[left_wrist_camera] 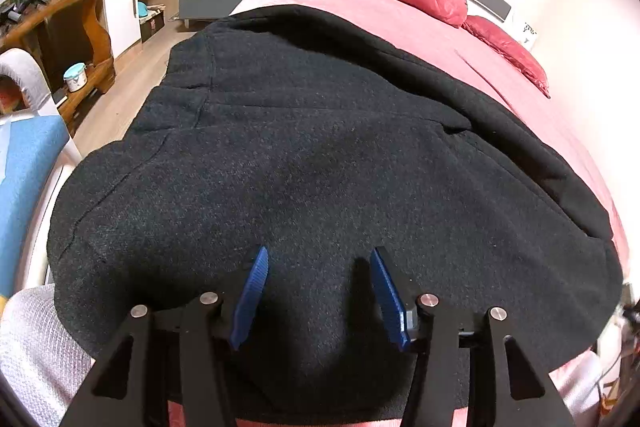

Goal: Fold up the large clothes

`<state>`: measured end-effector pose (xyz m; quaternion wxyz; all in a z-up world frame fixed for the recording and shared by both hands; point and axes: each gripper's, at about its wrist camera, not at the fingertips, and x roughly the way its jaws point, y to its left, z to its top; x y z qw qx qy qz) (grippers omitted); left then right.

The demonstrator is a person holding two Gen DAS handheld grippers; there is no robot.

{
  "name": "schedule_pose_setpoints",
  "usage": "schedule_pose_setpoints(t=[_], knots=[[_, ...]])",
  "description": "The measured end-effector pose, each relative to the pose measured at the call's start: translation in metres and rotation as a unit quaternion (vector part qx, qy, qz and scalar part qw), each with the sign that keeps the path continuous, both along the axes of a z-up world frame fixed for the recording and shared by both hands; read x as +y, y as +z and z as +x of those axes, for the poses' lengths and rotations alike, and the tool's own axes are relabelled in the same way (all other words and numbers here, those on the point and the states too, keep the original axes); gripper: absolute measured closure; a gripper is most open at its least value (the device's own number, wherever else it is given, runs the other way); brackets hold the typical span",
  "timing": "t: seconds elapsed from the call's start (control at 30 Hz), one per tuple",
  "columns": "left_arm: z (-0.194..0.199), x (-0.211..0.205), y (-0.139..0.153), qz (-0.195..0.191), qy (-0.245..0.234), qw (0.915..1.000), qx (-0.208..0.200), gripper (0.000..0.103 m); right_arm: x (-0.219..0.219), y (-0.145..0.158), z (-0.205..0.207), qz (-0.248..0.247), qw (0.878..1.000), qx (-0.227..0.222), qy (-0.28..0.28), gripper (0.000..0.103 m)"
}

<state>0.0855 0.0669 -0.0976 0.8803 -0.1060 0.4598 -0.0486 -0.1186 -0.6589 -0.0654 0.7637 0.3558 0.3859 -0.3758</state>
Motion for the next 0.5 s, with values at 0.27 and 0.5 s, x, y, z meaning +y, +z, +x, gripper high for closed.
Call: schedule_pose_setpoints(t=[0.27,0.5], knots=[[-0.003,-0.009,0.002,0.014,-0.005,0.9999,0.001,0.041,0.024,0.022,0.025,-0.052,0.993,-0.088,0.05,0.076],[0.001,-0.009,0.011,-0.015,0.002,0.9999,0.008,0.04,0.054,0.04,0.129,-0.007,0.976,-0.13,0.175,0.062]])
